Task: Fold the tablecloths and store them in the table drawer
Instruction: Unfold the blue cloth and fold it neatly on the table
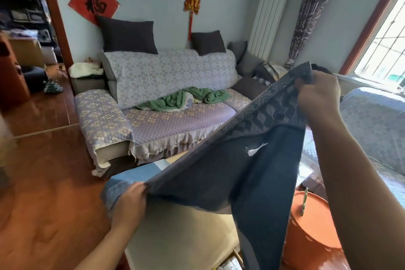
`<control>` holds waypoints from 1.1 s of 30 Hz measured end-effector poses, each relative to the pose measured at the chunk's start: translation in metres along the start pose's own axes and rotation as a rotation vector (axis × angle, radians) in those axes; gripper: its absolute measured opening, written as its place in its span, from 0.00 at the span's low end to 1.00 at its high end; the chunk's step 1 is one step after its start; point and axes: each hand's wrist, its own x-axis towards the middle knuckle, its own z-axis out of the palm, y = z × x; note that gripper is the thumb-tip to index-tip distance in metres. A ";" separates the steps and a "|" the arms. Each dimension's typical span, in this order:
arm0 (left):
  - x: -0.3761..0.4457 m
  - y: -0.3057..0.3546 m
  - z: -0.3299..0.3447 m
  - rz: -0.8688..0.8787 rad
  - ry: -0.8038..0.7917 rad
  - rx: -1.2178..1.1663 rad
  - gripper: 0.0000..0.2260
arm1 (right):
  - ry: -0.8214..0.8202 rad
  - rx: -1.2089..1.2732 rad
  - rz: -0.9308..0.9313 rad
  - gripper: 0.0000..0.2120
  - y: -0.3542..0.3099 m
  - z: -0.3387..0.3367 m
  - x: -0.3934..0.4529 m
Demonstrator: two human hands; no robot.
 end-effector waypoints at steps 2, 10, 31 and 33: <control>0.023 0.005 -0.023 0.083 0.016 -0.056 0.07 | 0.036 -0.020 0.064 0.09 0.006 -0.001 0.019; 0.163 0.092 -0.159 0.056 0.052 -0.183 0.05 | 0.167 0.089 0.036 0.06 -0.015 -0.017 0.113; 0.168 0.258 -0.293 0.205 -0.073 -0.289 0.20 | -1.388 -0.001 -0.910 0.05 -0.180 0.092 0.029; 0.157 0.241 -0.292 0.158 -0.069 -0.308 0.21 | -1.368 0.067 -0.894 0.04 -0.179 0.111 0.015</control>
